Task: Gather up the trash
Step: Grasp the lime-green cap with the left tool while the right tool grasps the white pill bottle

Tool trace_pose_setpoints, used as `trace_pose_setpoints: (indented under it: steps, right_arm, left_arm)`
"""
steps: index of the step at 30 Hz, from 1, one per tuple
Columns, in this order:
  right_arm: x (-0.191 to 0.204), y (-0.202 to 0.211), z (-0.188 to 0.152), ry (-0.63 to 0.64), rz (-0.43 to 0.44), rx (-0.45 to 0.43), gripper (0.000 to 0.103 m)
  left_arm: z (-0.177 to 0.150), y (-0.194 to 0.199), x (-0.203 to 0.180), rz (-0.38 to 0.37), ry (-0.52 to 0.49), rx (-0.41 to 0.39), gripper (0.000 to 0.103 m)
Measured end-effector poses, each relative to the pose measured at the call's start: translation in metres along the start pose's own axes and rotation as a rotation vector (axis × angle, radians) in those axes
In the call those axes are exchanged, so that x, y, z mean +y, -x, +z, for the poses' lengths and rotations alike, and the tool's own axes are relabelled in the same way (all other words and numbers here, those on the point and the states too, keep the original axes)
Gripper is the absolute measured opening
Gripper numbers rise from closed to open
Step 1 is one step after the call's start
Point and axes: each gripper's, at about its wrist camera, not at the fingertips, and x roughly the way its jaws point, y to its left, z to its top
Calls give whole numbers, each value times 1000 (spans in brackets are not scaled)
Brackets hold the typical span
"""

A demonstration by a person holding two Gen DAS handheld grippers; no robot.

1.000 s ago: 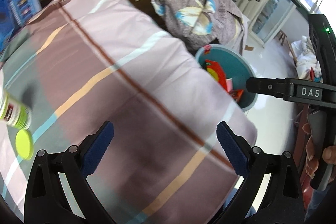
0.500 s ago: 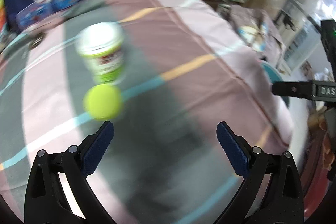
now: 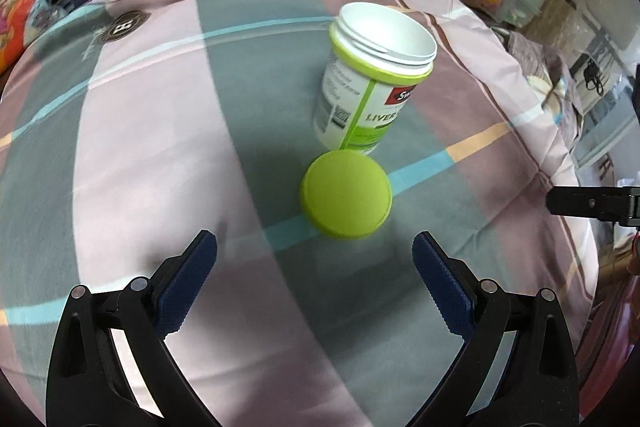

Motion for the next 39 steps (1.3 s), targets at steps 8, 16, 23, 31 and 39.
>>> trace_pose_setpoints:
  steps: [8,16,23,31,39]
  right_arm:
    - [0,-10,15,-19,7,21,85]
    - [21,-18,20,15,24,38,85]
    - [75,-25,29,130,57,34,85]
    - [134,-33,42,235,81,-19,85]
    - [158,-42,45,324,3,-138,67]
  left_arm:
    - [6,-20,-14,28,-70,-15,80]
    - [4,-15,-5,49,-64,-63,56]
    - [3,5,42,11,66,-64,56]
    - [-3,21,76,2,147,-64,56]
    - [-7,24,83,-5,160,-55,56]
